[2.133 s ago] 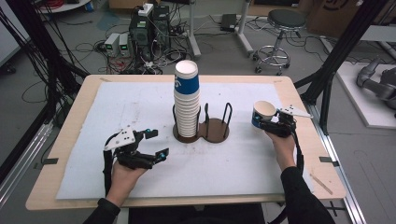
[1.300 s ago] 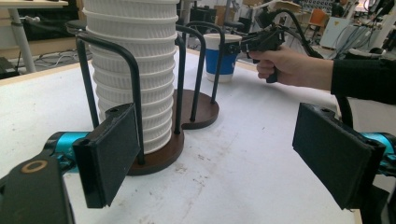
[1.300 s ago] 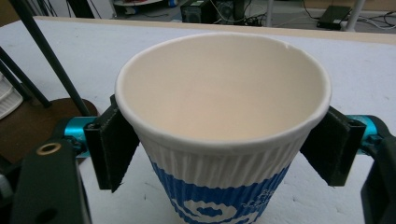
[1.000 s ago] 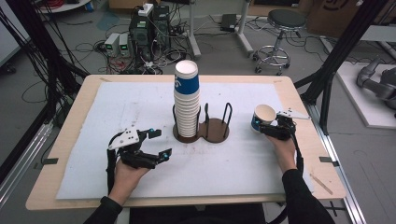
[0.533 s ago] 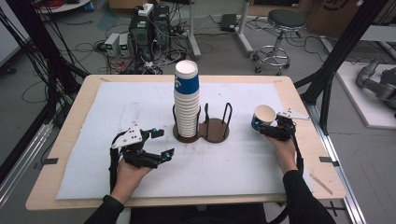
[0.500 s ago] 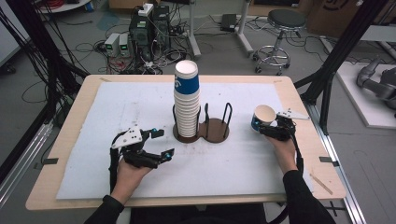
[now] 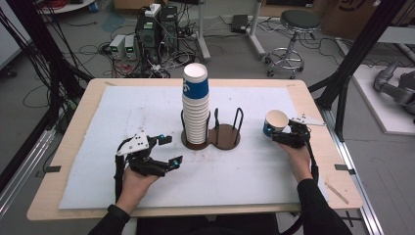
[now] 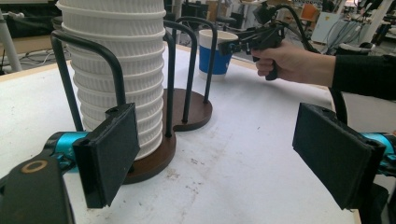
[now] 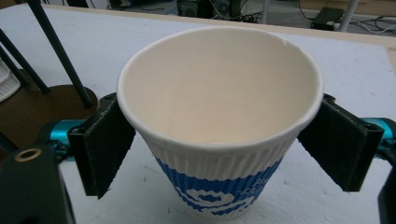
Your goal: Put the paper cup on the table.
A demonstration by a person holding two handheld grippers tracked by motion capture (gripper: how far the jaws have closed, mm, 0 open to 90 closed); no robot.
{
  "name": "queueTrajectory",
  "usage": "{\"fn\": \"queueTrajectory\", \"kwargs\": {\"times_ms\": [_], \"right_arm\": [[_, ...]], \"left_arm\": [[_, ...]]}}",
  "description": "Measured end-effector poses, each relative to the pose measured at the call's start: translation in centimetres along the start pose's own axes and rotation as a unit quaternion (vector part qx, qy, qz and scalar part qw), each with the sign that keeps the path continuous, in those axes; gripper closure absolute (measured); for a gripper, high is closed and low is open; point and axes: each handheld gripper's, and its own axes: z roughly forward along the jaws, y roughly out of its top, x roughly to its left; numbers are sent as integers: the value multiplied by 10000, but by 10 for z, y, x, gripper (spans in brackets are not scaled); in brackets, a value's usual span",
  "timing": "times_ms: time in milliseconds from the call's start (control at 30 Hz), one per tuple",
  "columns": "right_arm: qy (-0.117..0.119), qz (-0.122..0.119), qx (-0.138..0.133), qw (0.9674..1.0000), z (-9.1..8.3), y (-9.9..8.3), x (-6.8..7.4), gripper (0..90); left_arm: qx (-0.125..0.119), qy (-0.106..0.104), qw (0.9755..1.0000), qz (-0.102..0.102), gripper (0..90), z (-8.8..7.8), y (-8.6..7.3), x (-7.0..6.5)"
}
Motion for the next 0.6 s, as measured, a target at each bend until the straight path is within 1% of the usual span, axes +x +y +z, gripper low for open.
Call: {"fn": "queueTrajectory", "kwargs": {"times_ms": [133, 300, 367, 467, 533, 600], "right_arm": [[41, 21, 58, 10000, -4, 0, 0, 135], [53, -34, 88, 9999, -15, 3, 1, 135], [48, -31, 148, 9999, -21, 3, 0, 136], [162, 3, 265, 9995, -29, 2, -1, 136], [253, -24, 275, 9993, -35, 2, -2, 136], [271, -58, 268, 9993, -41, 3, -1, 136]], "left_arm": [[3, -17, 10000, 17, 147, 1, 1, 0], [-2, -30, 10000, 4, 147, 1, 1, 1], [-4, -22, 10000, 11, 147, 2, 1, 1], [-7, -6, 10000, 30, 147, 2, 2, 0], [-27, -3, 10000, 54, 147, 2, 2, -1], [-26, 7, 10000, 56, 147, 1, 3, -2]]}}
